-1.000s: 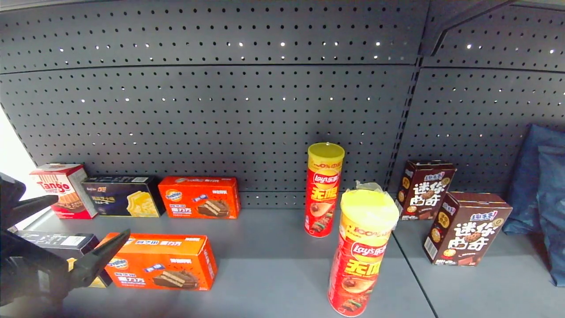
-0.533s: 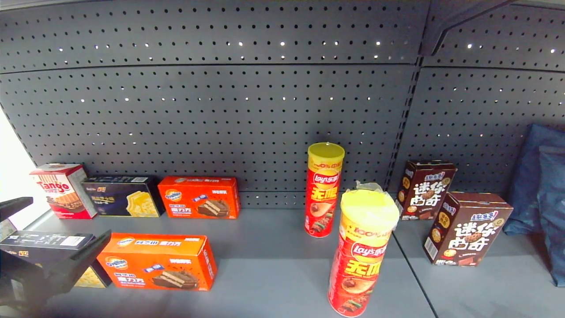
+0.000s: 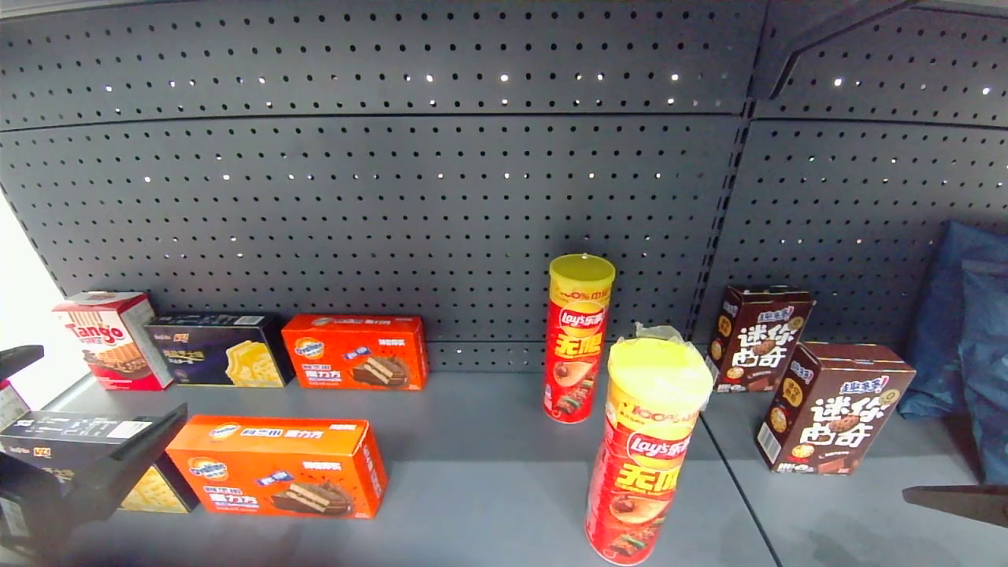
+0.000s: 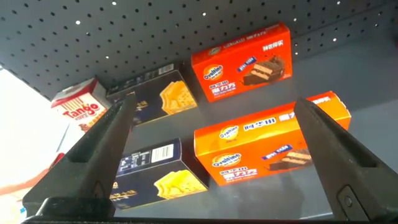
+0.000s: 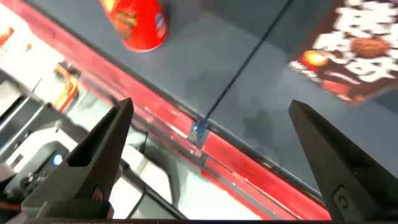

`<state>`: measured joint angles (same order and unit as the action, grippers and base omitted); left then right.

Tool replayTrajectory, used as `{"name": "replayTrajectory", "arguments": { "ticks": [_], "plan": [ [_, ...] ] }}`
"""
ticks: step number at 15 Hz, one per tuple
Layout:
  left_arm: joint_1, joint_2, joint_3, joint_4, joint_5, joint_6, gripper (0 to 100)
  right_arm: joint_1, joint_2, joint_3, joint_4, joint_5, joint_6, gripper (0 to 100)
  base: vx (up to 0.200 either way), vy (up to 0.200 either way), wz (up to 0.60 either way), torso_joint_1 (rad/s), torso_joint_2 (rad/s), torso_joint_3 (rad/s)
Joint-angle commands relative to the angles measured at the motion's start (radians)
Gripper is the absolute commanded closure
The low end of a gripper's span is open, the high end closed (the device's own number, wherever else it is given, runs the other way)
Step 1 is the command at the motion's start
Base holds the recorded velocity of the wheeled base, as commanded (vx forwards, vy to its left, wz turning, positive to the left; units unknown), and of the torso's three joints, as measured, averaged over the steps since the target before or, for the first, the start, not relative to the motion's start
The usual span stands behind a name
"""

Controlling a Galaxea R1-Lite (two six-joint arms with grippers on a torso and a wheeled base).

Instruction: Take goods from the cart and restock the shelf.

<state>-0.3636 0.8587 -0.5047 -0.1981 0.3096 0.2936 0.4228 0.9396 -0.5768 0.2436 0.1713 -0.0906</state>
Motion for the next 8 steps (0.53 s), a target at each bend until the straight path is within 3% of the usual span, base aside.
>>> {"name": "replayTrajectory", "arguments": {
  "ticks": [1,8],
  "plan": [
    [0.000,0.006,-0.002,0.000,0.000,0.001,0,0.045,0.067,-0.002,-0.014,-0.013,-0.001,0,0.000,0.000,0.00,0.000,0.00,0.000],
    [0.000,0.005,0.002,0.000,-0.003,-0.007,0,0.175,0.286,-0.058,-0.099,-0.049,-0.001,0,0.000,0.000,0.00,0.000,0.00,0.000]
  ]
}}
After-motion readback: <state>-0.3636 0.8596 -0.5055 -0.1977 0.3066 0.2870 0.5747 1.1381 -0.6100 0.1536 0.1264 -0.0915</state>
